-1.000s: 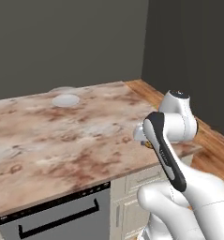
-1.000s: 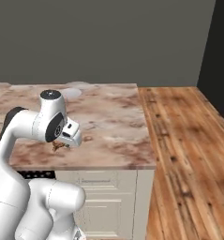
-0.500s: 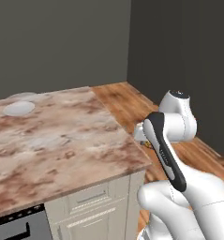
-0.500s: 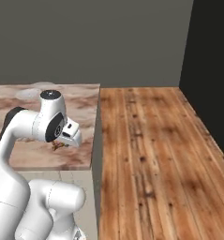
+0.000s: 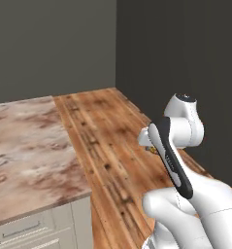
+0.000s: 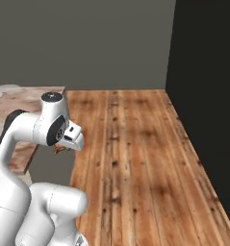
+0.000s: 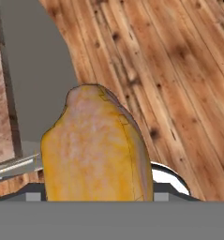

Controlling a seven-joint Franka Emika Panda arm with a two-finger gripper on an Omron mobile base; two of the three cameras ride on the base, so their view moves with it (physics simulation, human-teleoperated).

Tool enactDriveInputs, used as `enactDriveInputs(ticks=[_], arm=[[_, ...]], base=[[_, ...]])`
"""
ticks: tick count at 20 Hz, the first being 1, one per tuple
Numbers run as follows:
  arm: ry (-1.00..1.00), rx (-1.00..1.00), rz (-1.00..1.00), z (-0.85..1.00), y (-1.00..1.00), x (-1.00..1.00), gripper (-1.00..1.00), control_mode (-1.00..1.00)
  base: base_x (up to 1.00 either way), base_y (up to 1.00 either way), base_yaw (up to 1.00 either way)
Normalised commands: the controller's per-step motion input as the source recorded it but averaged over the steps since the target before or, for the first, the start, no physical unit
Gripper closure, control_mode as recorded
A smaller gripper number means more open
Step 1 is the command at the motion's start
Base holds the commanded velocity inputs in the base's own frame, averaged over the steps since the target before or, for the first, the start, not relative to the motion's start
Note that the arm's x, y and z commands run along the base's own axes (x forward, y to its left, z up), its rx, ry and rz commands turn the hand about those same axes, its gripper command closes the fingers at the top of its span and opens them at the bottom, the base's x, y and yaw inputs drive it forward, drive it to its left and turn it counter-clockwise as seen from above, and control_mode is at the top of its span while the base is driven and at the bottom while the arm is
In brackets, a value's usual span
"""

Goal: Take the chicken drumsticks from the pan and place one on each plate on the dining counter.

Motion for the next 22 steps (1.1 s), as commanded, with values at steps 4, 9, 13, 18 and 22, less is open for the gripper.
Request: enactDriveInputs(ticks=[4, 9, 13, 18, 22], arm=[[0.00, 0.00, 0.00, 0.00, 0.00, 0.00, 1.00, 1.00], [0.00, 0.00, 0.00, 0.00, 0.00, 0.00, 1.00, 1.00], [0.00, 0.00, 0.00, 0.00, 0.00, 0.00, 1.00, 1.00], [0.00, 0.00, 0.00, 0.00, 0.00, 0.00, 1.00, 1.00], [0.00, 0.00, 0.00, 0.00, 0.00, 0.00, 1.00, 1.00]], base=[[0.88, -0.60, 0.01], [1.00, -0.31, 0.15], [1.00, -0.30, 0.16], [1.00, -0.26, 0.13], [1.00, -0.25, 0.13]])
